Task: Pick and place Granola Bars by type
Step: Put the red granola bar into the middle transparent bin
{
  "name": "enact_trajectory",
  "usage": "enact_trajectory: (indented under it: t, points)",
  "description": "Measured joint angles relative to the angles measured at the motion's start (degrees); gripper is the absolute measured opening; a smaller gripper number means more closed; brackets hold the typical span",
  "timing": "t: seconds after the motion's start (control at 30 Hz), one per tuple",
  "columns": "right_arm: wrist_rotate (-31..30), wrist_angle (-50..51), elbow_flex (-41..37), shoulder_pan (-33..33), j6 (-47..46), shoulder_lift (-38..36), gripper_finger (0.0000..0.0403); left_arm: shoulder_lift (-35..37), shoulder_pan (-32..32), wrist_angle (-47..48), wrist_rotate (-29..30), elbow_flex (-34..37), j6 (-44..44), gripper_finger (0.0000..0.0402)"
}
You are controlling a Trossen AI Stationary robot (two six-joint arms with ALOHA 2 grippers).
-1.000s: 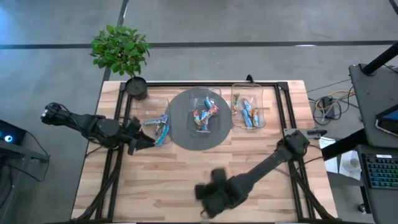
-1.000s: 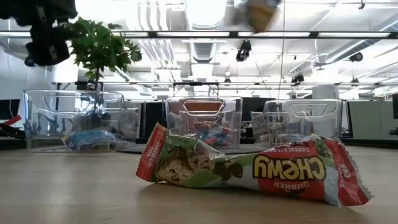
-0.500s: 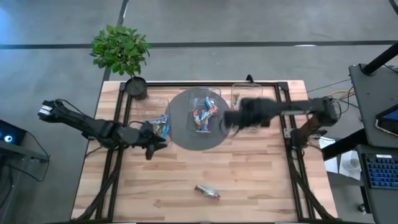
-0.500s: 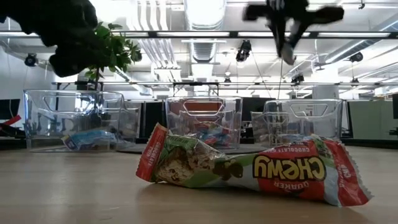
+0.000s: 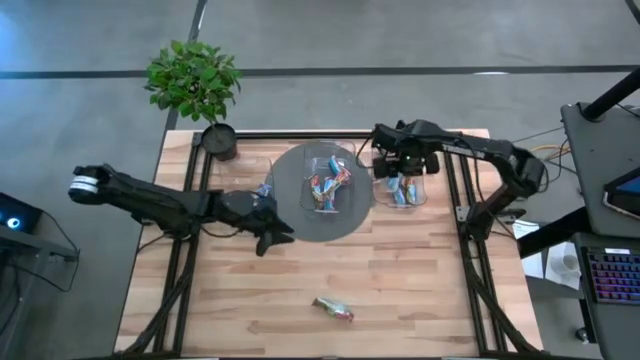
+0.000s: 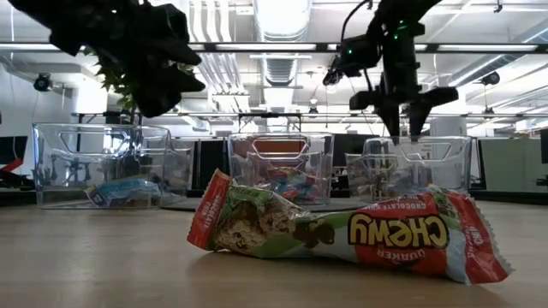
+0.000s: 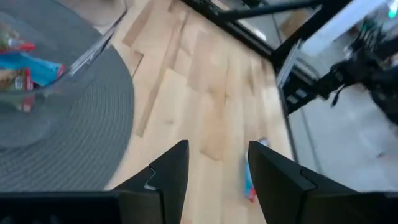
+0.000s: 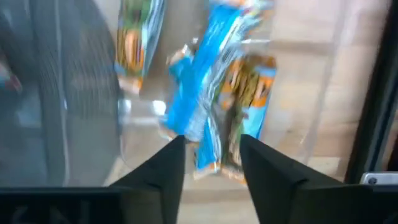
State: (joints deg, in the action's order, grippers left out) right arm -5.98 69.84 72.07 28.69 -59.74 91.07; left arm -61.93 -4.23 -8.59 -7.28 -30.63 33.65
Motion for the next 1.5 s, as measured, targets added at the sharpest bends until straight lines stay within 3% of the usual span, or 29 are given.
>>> enact_trajectory:
  t: [0.23, 0.47, 0.7, 0.83, 0.97, 1.23, 1.5]
  points:
    - [-2.1, -0.2, 1.6, -6.0, 2.7, 0.7, 0.0226, -8.3, -1.7, -0.1, -0.7, -5.7, -11.2, 0.0149]
    - [-6.9, -0.1, 5.3, -22.5, -3.9, -4.6, 0.0266, -16.9, -11.9, 0.6, -1.0, -13.1, -35.3, 0.0149]
    - [-13.0, 0.2, 5.6, -40.9, -18.1, -6.2, 0.0290, -30.0, -18.8, 2.0, 1.0, -21.5, -33.9, 0.0149]
    - [-13.8, 0.1, 5.4, -47.2, -23.7, -5.7, 0.0299, -38.3, -20.2, 4.8, 3.3, -28.0, -33.6, 0.0149]
    - [-15.6, 0.3, 5.0, -51.9, -29.4, -5.7, 0.0308, -45.0, -20.1, 14.9, 3.9, -35.1, -30.7, 0.0149]
    - [-19.6, 0.2, 4.2, -57.4, -36.9, -5.7, 0.0318, -52.6, -20.2, 19.7, 5.1, -42.7, -27.4, 0.0149]
    - [-19.7, 0.2, 3.8, -57.8, -37.6, -5.7, 0.0316, -55.3, -20.2, 20.1, 4.7, -44.0, -25.5, 0.0139]
